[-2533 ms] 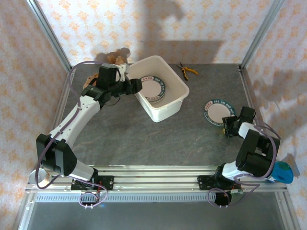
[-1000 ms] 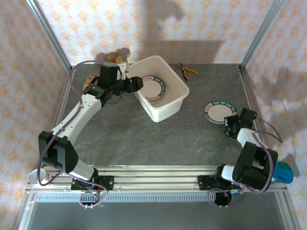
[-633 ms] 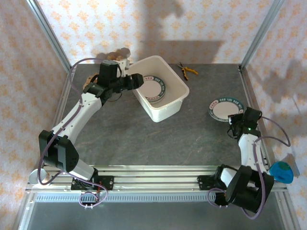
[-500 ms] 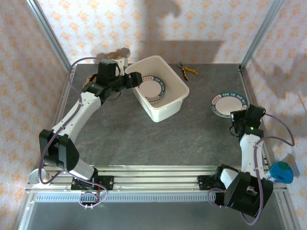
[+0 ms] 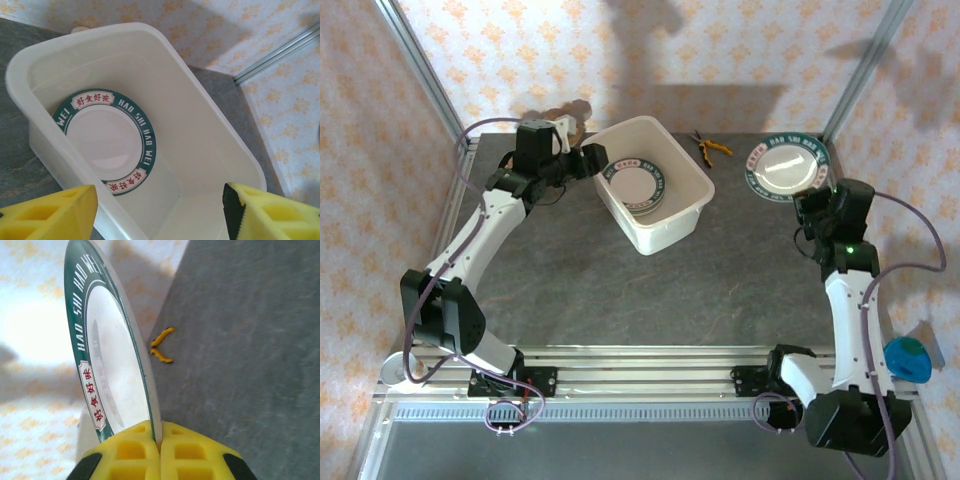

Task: Place the plates into the plastic bin on the countertop

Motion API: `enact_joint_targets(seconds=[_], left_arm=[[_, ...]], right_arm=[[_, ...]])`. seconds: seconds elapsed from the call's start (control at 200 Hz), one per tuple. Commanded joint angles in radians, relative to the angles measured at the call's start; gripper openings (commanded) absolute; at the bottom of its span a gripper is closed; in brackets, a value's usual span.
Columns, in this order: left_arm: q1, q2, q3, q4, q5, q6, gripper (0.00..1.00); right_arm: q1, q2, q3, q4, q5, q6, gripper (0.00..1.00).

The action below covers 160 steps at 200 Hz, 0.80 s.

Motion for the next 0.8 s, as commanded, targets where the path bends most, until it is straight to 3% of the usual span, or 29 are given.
enact_joint_targets(seconds=[0.0, 0.505, 0.796], left_arm=[[0.023, -0.061, -0.026, 0.027, -0.018, -0.02, 0.68], [0.058, -0.174, -0.112, 0.003, -0.068, -0.038, 0.68], [0.067, -0.21, -0.156, 0.003, -0.089, -0.05, 0.68]], right_arm=[[0.084, 0.052, 0.099, 0.062, 0.031, 0.001, 0.0], [0.468, 0.478, 0.448, 0.143, 0.056, -0.031, 0.0], [0.552, 0.634, 0.502, 0.175, 0.056, -0.001, 0.0]])
